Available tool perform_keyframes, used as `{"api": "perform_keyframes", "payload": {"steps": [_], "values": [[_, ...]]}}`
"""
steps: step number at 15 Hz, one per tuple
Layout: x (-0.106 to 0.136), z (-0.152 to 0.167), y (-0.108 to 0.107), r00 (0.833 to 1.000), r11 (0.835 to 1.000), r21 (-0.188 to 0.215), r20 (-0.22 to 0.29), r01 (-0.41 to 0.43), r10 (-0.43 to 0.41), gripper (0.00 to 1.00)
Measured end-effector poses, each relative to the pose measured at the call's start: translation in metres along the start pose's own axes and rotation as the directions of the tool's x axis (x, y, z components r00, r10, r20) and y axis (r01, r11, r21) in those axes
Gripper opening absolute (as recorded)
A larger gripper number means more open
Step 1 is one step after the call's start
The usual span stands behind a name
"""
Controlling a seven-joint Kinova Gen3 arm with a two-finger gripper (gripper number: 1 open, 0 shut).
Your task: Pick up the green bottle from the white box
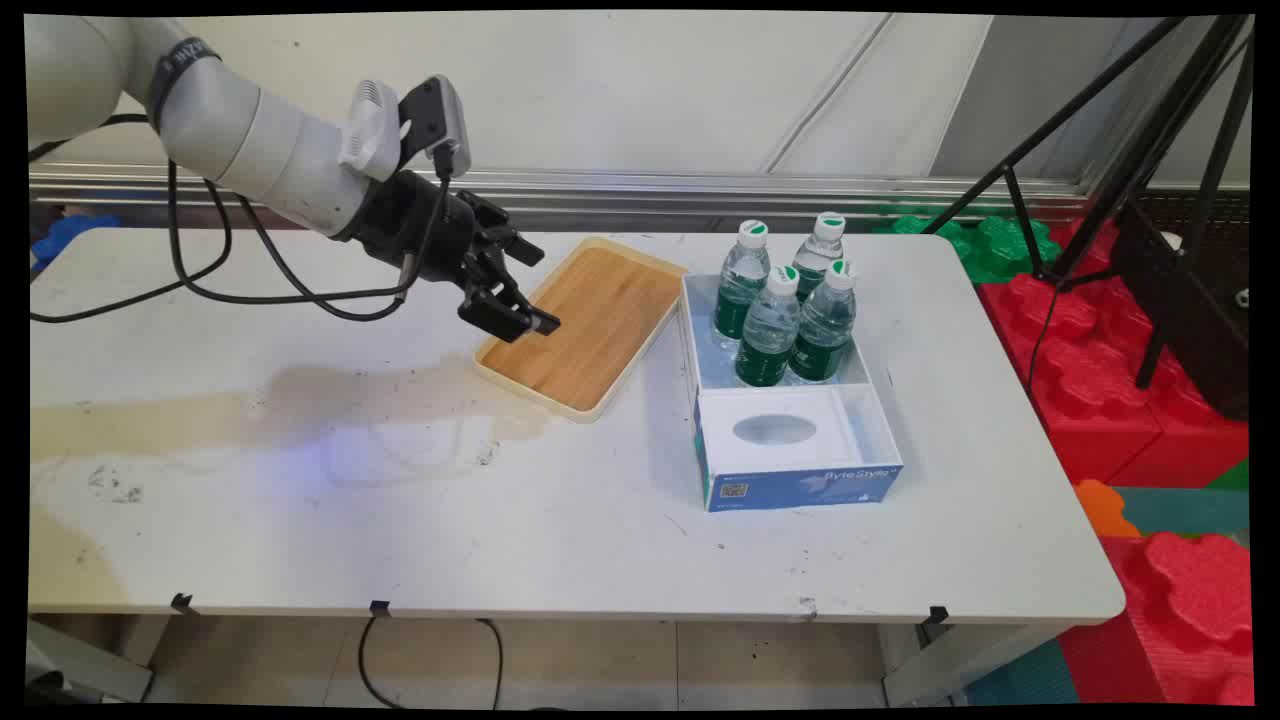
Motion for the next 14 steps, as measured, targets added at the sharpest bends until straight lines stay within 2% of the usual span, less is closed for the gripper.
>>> {"api": "perform_keyframes", "payload": {"steps": [6,14], "values": [[0.017,0.01,0.001,0.998,0.998,0.023,-0.042,0.054,-0.053,1.0],[0.063,0.061,0.0,0.99,0.992,0.065,-0.089,0.112,-0.106,1.0]]}}
